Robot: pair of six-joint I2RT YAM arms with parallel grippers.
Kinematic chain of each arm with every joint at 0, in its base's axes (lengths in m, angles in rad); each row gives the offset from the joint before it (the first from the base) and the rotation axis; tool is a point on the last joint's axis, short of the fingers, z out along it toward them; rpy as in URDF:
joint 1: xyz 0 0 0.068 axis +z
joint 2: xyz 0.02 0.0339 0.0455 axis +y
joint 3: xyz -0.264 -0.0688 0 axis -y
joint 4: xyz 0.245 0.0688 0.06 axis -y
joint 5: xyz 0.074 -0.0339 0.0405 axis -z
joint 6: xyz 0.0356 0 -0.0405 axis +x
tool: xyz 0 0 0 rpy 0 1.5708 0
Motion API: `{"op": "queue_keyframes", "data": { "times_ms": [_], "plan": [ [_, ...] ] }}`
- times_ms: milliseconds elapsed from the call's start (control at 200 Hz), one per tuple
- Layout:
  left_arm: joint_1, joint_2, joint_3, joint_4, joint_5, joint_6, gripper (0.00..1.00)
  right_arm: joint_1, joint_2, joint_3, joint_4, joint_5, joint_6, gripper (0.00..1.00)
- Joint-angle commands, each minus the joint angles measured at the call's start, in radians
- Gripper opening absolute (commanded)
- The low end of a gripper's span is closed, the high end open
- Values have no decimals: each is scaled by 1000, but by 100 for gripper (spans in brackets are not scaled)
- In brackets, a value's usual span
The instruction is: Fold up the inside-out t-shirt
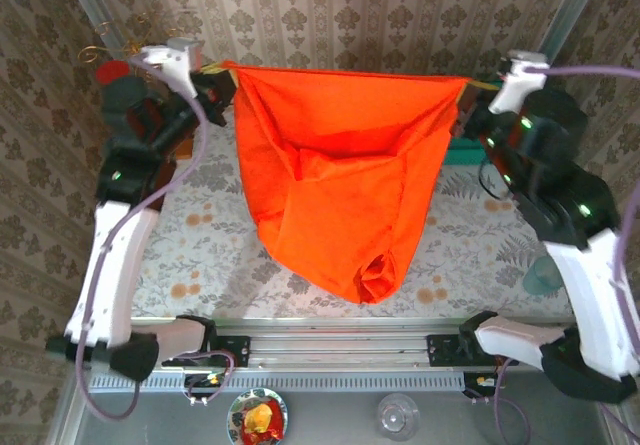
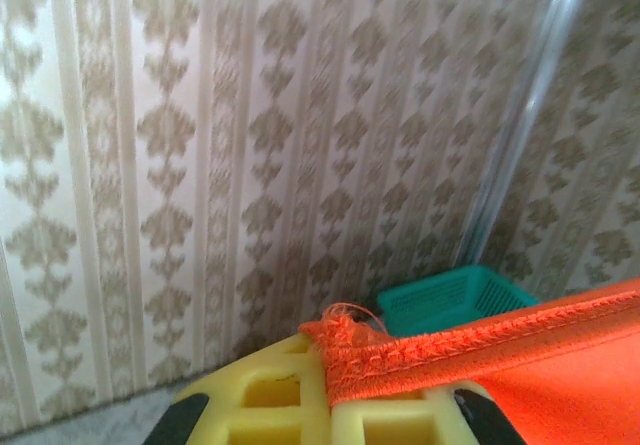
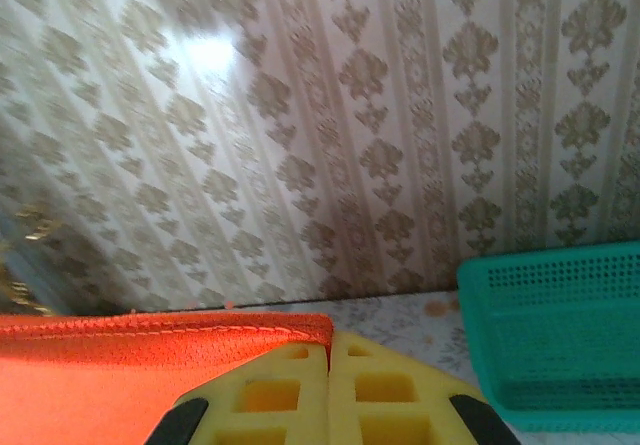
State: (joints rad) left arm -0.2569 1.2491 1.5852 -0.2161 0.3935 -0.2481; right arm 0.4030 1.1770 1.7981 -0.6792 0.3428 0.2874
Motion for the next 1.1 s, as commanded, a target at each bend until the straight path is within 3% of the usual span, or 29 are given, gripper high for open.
{"op": "queue_keyframes", "data": {
  "times_ms": [0,215,325,495,625,850,975,1095],
  "plan": [
    [60,128,-14,169,64,-104,0,-79,93,-24,99,0,41,0],
    [123,413,346,198,217,-228,0,-178,313,167,167,-117,96,0],
    [130,478,514,141,232,-237,0,-199,369,303,152,-155,106,0],
    [134,438,512,80,225,-185,0,-229,369,354,114,-206,119,0],
    [136,302,256,69,184,-123,0,-239,310,216,112,-260,128,0],
    [129,41,-490,233,119,-121,0,-240,170,-273,165,-389,183,0],
    [98,10,-840,345,87,-151,0,-240,167,-533,218,-479,230,0],
    [45,38,-1015,398,76,-159,6,-233,249,-657,238,-584,240,0]
  ]
}}
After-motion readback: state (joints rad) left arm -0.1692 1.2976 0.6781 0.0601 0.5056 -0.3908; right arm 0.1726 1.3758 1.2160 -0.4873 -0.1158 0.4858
